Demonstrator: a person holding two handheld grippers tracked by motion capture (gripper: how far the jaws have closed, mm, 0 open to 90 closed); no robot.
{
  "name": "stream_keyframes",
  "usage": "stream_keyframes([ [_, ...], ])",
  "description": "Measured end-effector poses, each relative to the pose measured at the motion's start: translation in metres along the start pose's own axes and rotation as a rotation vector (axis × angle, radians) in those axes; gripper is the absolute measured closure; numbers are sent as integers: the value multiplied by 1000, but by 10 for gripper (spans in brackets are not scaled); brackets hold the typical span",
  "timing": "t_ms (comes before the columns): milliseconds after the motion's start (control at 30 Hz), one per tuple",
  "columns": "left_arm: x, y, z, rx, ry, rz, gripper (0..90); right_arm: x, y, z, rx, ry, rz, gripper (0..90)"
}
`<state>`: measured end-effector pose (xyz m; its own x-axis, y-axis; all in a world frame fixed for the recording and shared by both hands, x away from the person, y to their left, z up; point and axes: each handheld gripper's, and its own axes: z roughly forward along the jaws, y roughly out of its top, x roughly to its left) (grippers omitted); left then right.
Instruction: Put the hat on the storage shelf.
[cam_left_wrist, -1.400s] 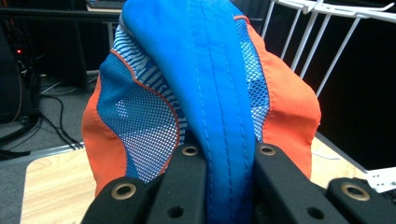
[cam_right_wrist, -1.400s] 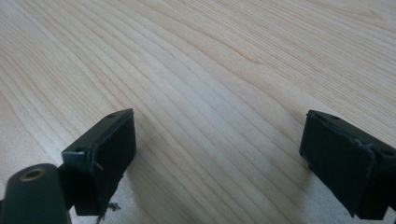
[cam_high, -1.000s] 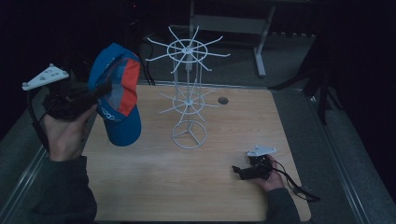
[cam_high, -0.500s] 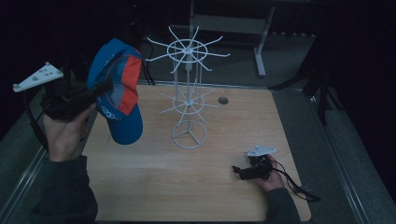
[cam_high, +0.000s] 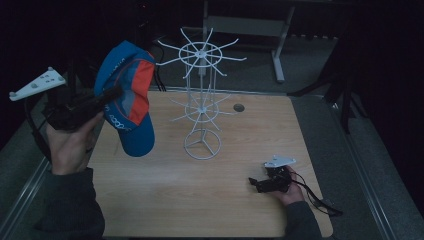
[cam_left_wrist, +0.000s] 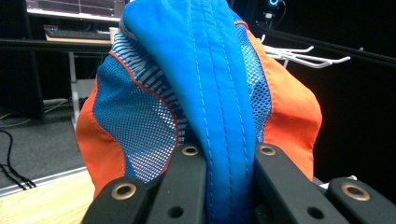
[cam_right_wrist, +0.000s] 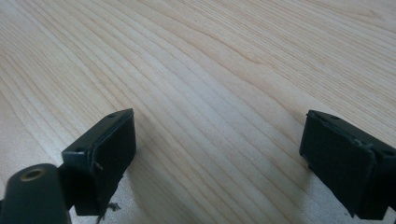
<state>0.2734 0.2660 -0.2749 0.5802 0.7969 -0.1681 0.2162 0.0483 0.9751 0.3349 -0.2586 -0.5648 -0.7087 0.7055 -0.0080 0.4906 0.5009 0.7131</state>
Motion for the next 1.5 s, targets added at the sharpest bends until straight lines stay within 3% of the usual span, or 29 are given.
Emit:
stream_keyframes([
  [300, -4, 1, -1, 1, -13, 17, 883, 0, 0, 0, 0, 0, 0, 104],
  [1167, -15, -3, -3, -13, -191, 60, 883, 0, 0, 0, -1, -1, 1, 104],
  [1300, -16, -4, -1, 4, -207, 76, 883, 0, 0, 0, -1, 0, 1, 104],
  [1500, -19, -9, 9, 71, -204, 134, 880, 0, 0, 0, 0, 0, 1, 104],
])
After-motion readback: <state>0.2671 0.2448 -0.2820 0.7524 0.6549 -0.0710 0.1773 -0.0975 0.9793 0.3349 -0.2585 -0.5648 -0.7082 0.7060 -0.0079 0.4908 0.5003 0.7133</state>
